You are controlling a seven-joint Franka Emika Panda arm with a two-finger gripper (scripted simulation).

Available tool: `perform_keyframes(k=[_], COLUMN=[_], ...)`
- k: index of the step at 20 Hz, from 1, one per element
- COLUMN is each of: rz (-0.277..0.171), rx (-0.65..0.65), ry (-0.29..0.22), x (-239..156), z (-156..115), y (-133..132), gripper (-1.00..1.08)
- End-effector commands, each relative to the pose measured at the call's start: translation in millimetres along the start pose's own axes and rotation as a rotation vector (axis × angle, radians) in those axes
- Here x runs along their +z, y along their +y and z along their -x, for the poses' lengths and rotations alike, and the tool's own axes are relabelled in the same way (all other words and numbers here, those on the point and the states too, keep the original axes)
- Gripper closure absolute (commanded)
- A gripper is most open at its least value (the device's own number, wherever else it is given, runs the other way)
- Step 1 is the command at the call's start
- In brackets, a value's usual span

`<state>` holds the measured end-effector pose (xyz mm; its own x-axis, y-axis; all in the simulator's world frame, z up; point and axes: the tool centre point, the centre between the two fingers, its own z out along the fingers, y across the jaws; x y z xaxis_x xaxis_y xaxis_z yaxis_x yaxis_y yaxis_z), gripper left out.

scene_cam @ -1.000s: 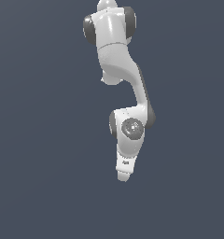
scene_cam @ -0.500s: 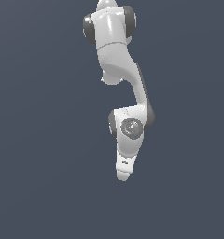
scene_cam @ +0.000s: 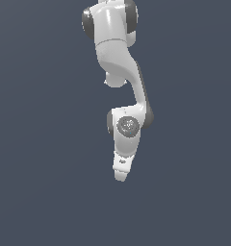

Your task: Pick up the object and move it to a goal position.

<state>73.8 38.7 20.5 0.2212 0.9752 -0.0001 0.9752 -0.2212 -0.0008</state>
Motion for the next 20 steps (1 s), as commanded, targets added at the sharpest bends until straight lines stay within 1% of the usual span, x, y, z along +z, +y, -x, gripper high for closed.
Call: perform_keyframes(k=[1, 4, 9, 13, 20], rz=[0.000, 0.000, 0.000, 0.000, 0.000], rx=[0.001, 0.001, 0.001, 0.002, 0.002], ry=[0.000, 0.000, 0.000, 0.000, 0.000], x=[-1.9, -4.6, -10.2, -15.3, -25.6], z=[12.6, 32.0, 72.2, 110.0, 185.3], y=[-5.5, -14.5, -33.3, -50.6, -84.5], gripper=[1.08, 1.08, 1.08, 1.08, 1.08])
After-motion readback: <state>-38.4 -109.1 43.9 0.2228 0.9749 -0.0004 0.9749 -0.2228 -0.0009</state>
